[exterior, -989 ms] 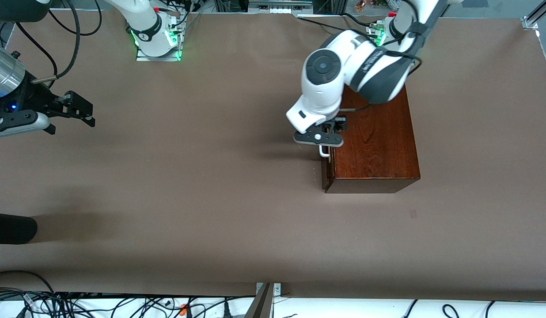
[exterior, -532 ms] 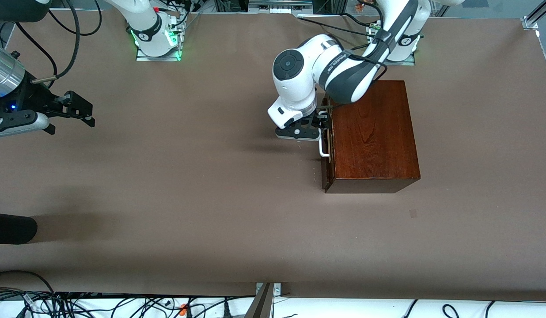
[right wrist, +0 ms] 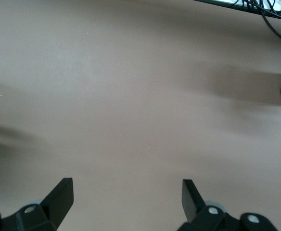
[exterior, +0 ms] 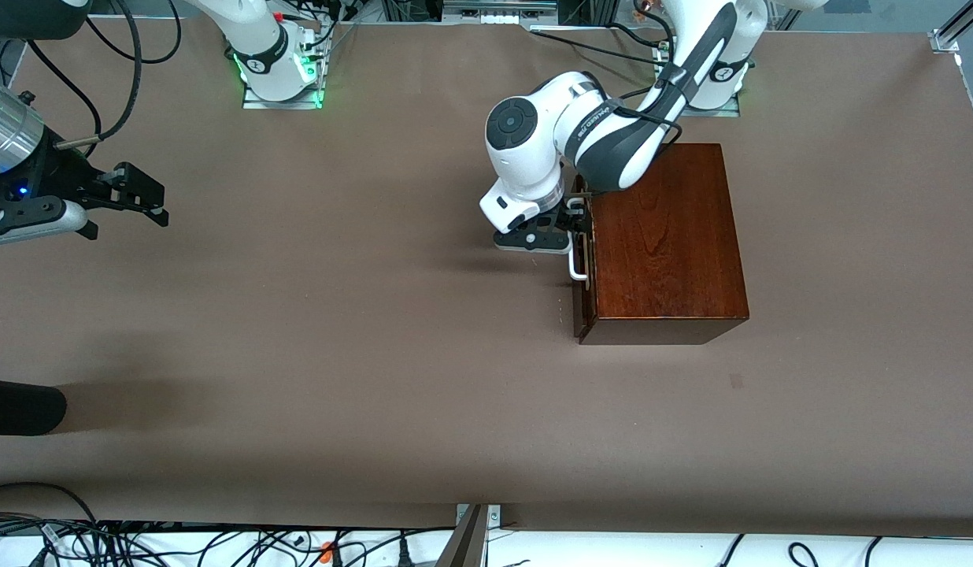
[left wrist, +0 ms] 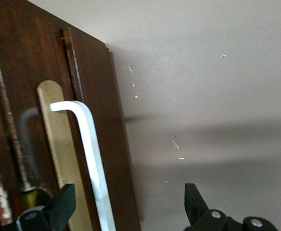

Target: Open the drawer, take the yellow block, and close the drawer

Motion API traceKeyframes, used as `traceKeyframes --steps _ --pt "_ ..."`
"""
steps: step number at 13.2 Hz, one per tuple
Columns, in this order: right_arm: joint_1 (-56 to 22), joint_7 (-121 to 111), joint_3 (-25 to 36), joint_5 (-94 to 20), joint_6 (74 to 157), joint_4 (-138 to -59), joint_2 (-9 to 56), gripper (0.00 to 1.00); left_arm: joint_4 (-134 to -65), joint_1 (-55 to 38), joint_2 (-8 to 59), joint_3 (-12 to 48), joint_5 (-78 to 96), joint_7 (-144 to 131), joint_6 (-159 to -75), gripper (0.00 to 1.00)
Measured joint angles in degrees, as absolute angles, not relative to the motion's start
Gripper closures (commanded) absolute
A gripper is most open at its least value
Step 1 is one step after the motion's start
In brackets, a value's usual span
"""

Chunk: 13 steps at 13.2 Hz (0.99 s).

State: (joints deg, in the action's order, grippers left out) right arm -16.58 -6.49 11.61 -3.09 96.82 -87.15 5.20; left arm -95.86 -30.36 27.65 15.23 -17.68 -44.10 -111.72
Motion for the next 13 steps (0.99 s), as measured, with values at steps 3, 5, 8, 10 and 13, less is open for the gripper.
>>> traceKeyframes --steps 3,5,8,10,13 --pt "-16.6 -6.5 11.6 -3.1 96.8 -87.2 5.2 0.00 -97.3 -30.6 27.9 15.2 -20.0 -45.5 -113.1 0.00" --pt "-16.6 -6.5 11.6 -3.1 96.8 -87.2 5.2 0.00 -97.6 -30.6 28.3 15.2 -21.5 -46.1 -113.3 0.00" --pt "-16.6 -6.5 11.6 -3.1 96.8 -87.2 5.2 0.00 -97.7 -31.0 29.3 15.2 -23.0 -47.7 -113.8 0.00" --pt "-16.6 -6.5 11.6 -3.1 96.8 -87.2 5.2 0.00 -97.7 -31.5 30.0 15.2 -23.8 -49.4 -114.5 0.00" --pt "-16.6 -6.5 11.7 -3.1 96.8 -87.2 5.2 0.00 -97.7 -31.7 30.1 15.1 -24.0 -50.4 -114.7 0.00"
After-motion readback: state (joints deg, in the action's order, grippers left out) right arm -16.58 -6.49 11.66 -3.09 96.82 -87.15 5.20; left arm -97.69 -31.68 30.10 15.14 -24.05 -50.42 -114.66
